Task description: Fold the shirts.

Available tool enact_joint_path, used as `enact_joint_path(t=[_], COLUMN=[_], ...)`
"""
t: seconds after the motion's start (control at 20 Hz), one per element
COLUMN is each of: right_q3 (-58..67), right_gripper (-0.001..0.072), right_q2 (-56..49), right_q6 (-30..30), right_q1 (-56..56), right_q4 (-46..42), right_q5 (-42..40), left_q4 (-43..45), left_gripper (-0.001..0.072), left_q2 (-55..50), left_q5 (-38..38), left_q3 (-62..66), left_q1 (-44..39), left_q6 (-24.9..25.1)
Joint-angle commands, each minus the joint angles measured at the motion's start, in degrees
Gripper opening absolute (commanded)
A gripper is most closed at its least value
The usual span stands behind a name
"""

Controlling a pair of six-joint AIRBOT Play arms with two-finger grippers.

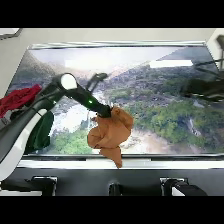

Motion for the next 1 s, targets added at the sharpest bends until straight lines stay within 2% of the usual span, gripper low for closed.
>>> enact_joint_path(t=[0.0,0.15,0.45,0.75,0.95], right_q3=[-1.11,-4.11,-14.86,-23.98,-27.47], right_gripper=[0.069,0.0688,0.0688,0.0689,0.0704], right_q2=[-8.0,-12.92,-14.1,-14.21,-14.6], right_q6=[-2.71,-3.45,-5.05,-6.69,-8.72], right_q1=[0.07,0.09,0.09,0.09,0.09], right_q4=[11.54,18.69,19.39,20.37,23.87], right_q5=[-0.15,-0.92,-7.06,-11.69,-13.16], left_q4=[0.59,0.63,-0.11,-10.49,-12.76], left_gripper=[0.0719,0.0719,0.0719,0.0719,0.0719], left_q2=[1.46,5.88,14.75,14.34,12.46], left_q5=[-4.57,-6.12,5.27,16.0,18.34], left_q3=[0.31,-8.39,-36.35,-46.51,-47.15], left_q1=[7.08,10.91,11.78,11.67,11.67], left_q6=[-2.25,-2.56,-2.12,0.9,2.27])
